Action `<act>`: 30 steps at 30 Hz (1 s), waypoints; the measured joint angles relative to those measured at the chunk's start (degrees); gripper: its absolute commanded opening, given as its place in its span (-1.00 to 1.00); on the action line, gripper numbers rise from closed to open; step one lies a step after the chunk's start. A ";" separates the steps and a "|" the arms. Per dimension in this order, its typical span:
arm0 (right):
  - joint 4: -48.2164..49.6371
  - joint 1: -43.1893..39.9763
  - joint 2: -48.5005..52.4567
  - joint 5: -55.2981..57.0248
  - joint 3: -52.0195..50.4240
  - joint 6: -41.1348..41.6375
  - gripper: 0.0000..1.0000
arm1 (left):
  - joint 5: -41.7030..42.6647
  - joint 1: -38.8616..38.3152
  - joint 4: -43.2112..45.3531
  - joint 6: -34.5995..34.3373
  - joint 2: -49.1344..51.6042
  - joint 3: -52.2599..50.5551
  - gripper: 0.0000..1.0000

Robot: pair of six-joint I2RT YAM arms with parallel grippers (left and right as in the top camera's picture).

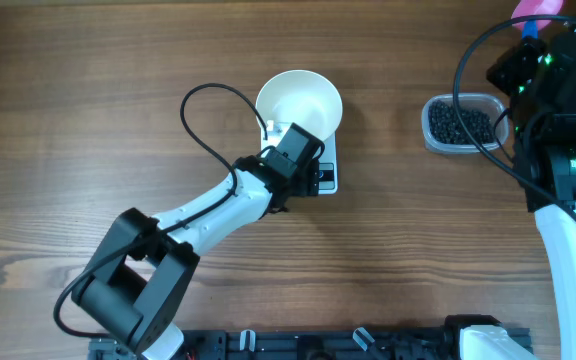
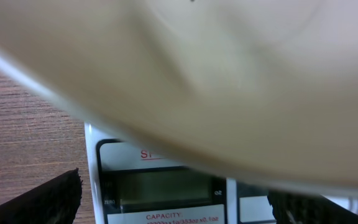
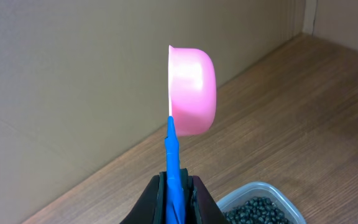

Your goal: Scoop item into bowl and weigh 150g on scale

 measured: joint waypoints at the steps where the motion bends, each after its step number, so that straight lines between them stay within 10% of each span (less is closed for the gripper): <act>1: 0.00 0.00 0.00 0.00 0.00 0.00 -0.91 | -0.04 0.00 0.00 0.00 0.35 0.00 1.00; 30: 0.00 0.00 0.00 0.00 0.00 0.00 -0.91 | -1.05 0.00 0.52 -0.20 2.05 0.02 1.00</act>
